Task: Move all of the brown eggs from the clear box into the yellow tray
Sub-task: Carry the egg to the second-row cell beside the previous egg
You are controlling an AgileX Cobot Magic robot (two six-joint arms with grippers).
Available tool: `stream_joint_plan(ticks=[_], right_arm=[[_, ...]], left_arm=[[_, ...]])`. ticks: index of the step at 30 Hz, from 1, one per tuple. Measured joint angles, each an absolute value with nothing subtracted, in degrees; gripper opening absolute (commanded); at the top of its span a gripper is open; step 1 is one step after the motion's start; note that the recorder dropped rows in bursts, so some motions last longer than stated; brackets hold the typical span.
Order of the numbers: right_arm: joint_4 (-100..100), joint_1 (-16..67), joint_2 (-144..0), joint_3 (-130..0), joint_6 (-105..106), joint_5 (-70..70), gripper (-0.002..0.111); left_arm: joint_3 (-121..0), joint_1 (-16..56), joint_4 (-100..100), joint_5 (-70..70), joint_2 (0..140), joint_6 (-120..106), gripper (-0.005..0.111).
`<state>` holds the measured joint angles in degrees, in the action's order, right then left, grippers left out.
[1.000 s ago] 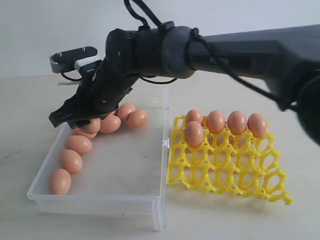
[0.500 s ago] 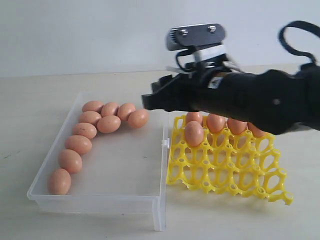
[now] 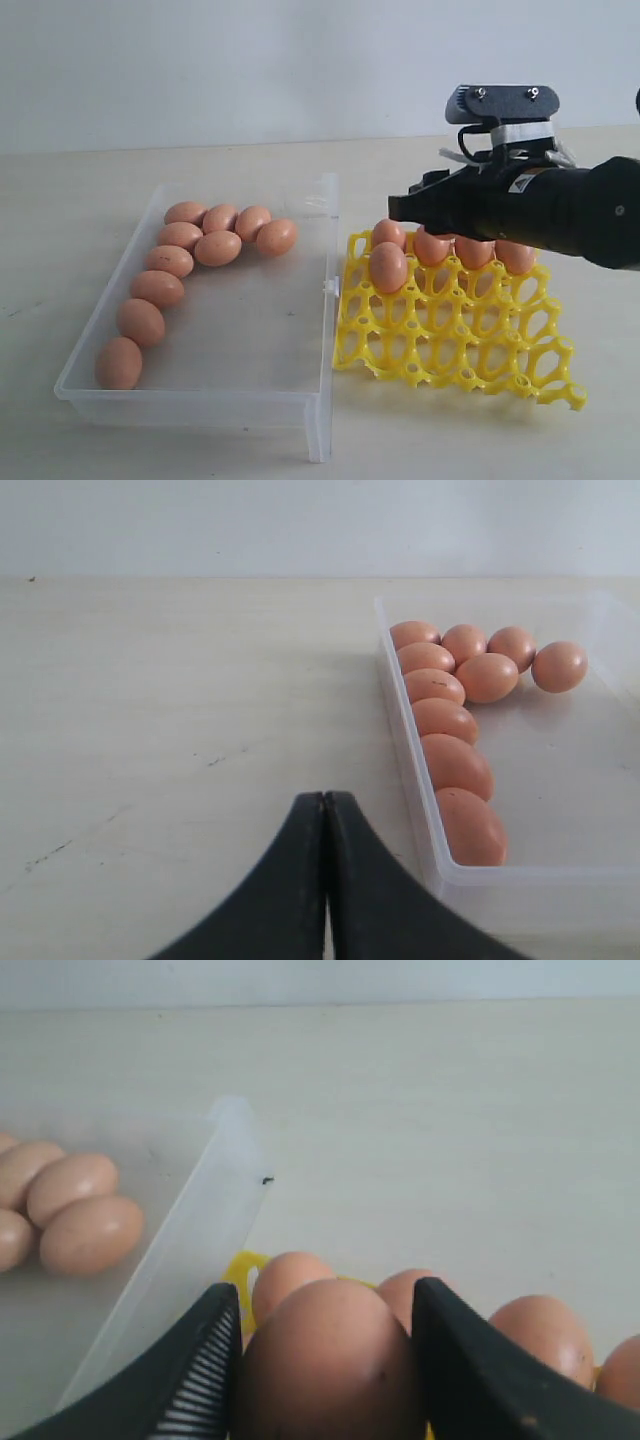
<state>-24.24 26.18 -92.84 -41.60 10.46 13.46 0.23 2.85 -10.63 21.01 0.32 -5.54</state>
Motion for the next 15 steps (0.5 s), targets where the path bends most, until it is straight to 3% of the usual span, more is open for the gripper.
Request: stream_joint_plan(ticks=[15], right_arm=[[-23.89,26.18,-98.98,-41.6,9.93,13.0,0.0]], left_arm=[[0.23,2.85,-10.63,21.01,0.32,-5.54,0.0]])
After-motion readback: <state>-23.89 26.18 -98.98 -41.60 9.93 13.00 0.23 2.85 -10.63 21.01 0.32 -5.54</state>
